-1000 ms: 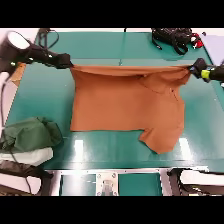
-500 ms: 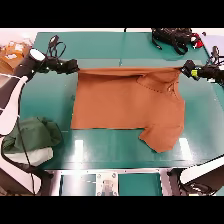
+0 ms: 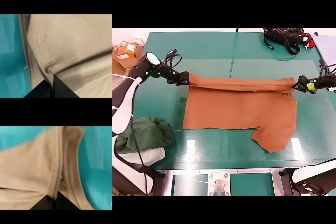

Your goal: Fold the shirts.

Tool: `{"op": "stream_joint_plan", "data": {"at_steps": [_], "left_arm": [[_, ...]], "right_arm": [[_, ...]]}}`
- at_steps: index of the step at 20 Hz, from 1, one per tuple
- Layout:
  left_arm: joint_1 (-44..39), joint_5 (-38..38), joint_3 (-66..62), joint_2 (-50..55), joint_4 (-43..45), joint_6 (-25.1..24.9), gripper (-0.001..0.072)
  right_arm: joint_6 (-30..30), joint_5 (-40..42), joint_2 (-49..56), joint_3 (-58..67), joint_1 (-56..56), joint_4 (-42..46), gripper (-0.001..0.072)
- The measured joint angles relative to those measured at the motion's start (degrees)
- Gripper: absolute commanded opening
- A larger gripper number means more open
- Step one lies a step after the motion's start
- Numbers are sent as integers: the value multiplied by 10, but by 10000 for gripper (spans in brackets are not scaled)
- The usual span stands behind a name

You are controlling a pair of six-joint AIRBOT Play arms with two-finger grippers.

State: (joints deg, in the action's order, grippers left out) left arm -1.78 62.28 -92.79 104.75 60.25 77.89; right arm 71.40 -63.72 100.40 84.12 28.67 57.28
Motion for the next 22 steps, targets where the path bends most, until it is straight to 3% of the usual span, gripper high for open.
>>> {"op": "stream_joint_plan", "data": {"at_steps": [6, 7, 8, 9, 10, 15, 18, 22], "left_arm": [[0, 6, 37, 6, 2, 29, 30], [0, 5, 42, 7, -3, 31, 30], [0, 2, 45, 7, -7, 32, 69], [0, 2, 48, 7, -9, 33, 402], [1, 2, 50, 7, -14, 34, 558], [8, 76, 40, 3, -46, 46, 543], [26, 173, 27, -13, -39, 73, 542], [39, 239, 77, -94, 6, 92, 544]], "right_arm": [[3, 19, -6, -44, 0, 17, 17], [3, 22, -6, -46, 0, 18, 37], [4, 24, -6, -47, 0, 18, 172], [4, 28, -6, -48, 0, 21, 242], [4, 28, -6, -48, 0, 24, 260], [43, -15, -31, -14, 14, 46, 261], [89, -59, -73, -14, 38, 96, 158], [123, -101, -162, -97, 91, 137, 151]]}}
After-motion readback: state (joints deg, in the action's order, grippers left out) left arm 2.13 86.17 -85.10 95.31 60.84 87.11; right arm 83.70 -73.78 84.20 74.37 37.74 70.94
